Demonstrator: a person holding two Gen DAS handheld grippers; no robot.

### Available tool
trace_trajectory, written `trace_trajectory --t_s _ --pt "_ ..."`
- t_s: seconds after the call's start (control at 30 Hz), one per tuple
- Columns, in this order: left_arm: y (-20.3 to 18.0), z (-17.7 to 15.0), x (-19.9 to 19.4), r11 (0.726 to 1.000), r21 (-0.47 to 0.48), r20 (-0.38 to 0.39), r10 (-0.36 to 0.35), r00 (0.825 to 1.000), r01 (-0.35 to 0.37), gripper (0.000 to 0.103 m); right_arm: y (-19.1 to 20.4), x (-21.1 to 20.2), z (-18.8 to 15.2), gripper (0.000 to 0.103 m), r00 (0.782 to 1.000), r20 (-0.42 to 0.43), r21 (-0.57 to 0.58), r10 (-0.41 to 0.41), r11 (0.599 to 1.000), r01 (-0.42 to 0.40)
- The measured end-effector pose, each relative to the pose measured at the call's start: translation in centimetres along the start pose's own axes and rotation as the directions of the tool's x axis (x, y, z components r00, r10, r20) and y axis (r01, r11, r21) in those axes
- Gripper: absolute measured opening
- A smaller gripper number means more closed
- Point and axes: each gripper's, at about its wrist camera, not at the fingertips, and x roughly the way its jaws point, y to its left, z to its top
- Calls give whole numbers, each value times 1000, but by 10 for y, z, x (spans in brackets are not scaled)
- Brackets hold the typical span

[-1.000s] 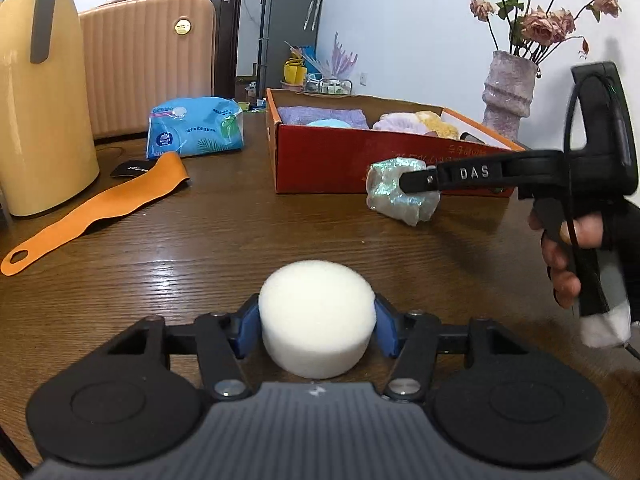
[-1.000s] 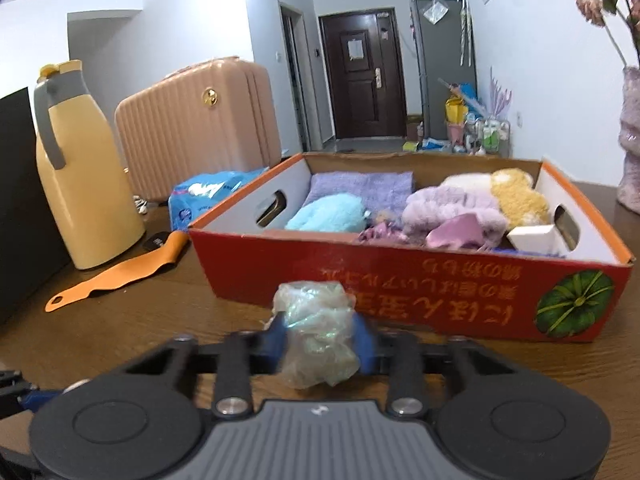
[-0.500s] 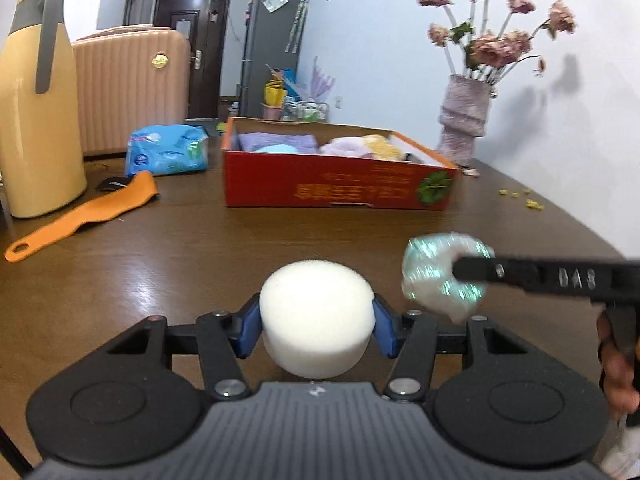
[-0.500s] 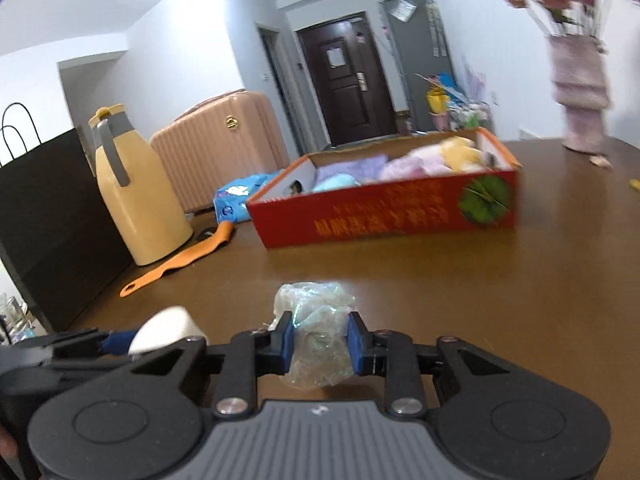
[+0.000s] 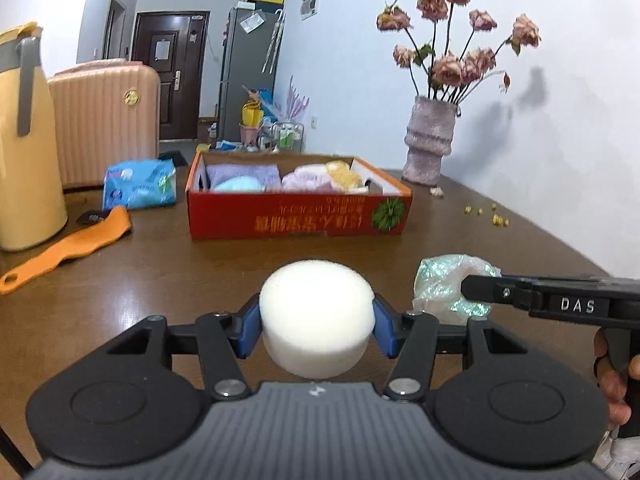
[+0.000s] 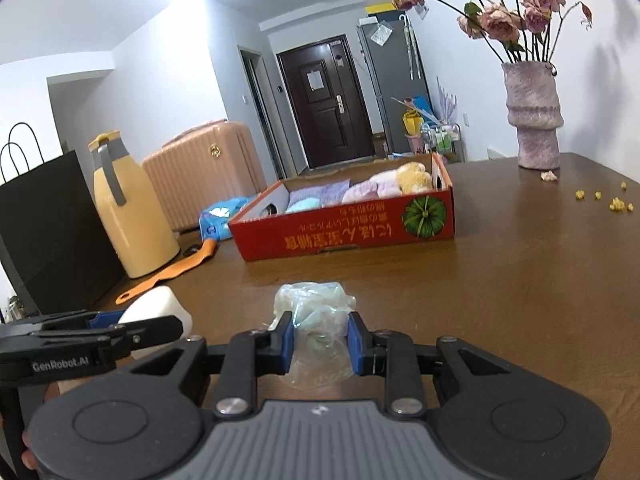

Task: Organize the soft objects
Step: 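Drop the sponge cylinder from the left tool while the right tool drops the puff, into the box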

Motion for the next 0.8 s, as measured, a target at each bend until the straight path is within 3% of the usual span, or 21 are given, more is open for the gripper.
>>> trace_trajectory --t_s 0.17,0.37,0.57,0.67,0.8 --pt "14 57 36 998 63 77 -6 997 1 56 -11 27 51 26 998 65 -62 20 998 -16" --pt "47 129 119 999 10 68 -42 997 41 56 -33 103 131 26 997 67 -80 49 996 -44" --pt "79 180 214 997 -70 -10 -37 999 36 57 -58 203 198 27 998 -1 -22 55 998 -55" --pt "86 188 256 998 -57 -55 -2 998 -2 57 -73 260 220 27 995 -75 48 71 997 -67" --pt "93 190 300 999 -19 -115 42 993 -44 57 -74 328 229 27 987 -153 40 41 999 -36"
